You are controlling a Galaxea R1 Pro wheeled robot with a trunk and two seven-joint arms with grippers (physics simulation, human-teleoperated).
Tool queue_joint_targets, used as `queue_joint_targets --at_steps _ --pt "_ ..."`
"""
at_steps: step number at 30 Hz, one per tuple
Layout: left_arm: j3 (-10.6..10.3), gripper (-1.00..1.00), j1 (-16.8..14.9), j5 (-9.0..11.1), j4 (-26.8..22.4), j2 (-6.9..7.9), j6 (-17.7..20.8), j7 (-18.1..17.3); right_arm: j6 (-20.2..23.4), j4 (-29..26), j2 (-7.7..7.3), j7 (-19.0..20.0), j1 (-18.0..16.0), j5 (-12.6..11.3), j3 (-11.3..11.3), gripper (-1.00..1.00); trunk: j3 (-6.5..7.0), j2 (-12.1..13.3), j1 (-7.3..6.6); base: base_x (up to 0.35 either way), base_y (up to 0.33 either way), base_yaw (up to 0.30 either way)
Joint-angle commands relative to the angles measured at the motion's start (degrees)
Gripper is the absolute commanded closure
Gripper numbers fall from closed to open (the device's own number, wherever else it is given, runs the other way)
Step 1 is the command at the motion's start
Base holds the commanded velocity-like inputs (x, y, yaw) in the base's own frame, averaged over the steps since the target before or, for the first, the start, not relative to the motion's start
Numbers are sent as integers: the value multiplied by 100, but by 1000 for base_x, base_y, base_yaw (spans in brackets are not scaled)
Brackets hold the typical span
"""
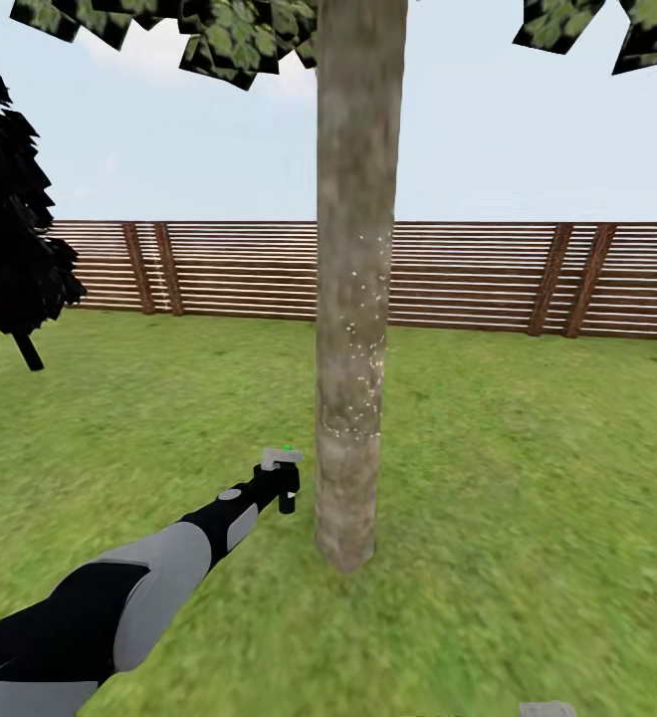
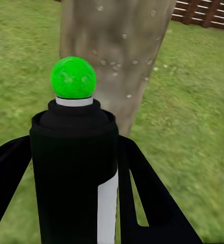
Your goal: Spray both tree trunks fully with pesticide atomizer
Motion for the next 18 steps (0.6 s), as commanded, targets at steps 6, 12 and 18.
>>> queue_joint_targets --at_steps 6,12,18 --pt "3 100 3 3 -1 0 1 0 0 0 19 0 0 0 0 -100 0 0 0 7 350 -61" --pt "3 100 1 1 -1 0 8 0 0 0 47 0 3 0 0 -100 0 0 0 51 350 -125" --pt "3 100 1 1 -1 0 9 0 0 0 48 0 9 0 0 -100 8 0 0 172 350 -286"
